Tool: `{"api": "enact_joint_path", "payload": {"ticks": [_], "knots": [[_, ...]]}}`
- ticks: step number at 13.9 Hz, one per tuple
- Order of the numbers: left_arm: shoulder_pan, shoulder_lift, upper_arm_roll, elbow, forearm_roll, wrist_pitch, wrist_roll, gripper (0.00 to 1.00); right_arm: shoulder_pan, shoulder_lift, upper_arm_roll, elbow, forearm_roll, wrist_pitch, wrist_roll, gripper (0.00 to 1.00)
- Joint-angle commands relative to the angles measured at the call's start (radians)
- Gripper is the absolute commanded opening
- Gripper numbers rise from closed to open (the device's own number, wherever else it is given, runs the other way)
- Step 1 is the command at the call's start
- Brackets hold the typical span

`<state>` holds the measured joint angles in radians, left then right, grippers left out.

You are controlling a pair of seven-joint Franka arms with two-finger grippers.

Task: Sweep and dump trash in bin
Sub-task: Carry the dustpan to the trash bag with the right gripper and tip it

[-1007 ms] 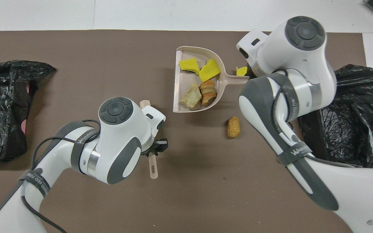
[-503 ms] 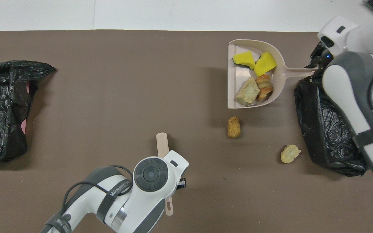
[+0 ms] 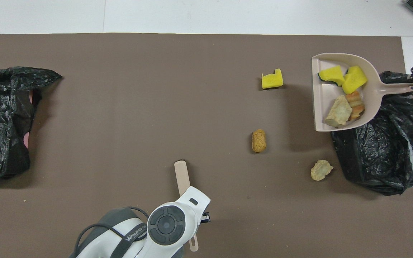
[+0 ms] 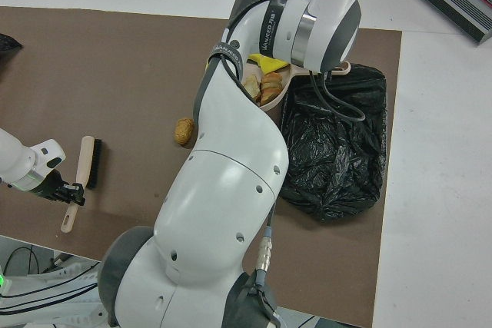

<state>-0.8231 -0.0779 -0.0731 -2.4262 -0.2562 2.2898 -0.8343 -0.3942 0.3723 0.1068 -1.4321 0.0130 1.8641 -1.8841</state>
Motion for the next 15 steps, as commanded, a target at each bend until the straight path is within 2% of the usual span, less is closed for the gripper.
{"api": "enact_joint_path", "payload": {"ticks": [1,5,7,10,12,15], "knots": [[-0.008,-0.008,0.019,-0.013,-0.017,0.017,0.014,0.99,-0.079,-0.039,0.011,-0.022,0.015,-0.019,-0.059,0.0],[0.062,0.0,0.023,0.065,-0.014,-0.016,0.014,1.0,-0.164,-0.055,0.007,-0.034,-0.051,-0.016,-0.136,0.0],[0.099,0.035,0.026,0.14,0.023,-0.068,0.012,1.0,-0.199,-0.067,0.004,-0.05,-0.096,0.001,-0.167,0.0],[0.192,0.081,0.026,0.261,0.066,-0.142,0.11,1.0,-0.201,-0.088,0.004,-0.111,-0.278,0.073,-0.153,0.0],[0.275,0.082,0.026,0.294,0.087,-0.151,0.246,1.0,-0.199,-0.122,0.004,-0.184,-0.312,0.143,-0.153,0.0],[0.381,0.081,0.027,0.372,0.092,-0.226,0.34,1.0,-0.169,-0.127,0.005,-0.202,-0.376,0.17,-0.153,0.0]]}}
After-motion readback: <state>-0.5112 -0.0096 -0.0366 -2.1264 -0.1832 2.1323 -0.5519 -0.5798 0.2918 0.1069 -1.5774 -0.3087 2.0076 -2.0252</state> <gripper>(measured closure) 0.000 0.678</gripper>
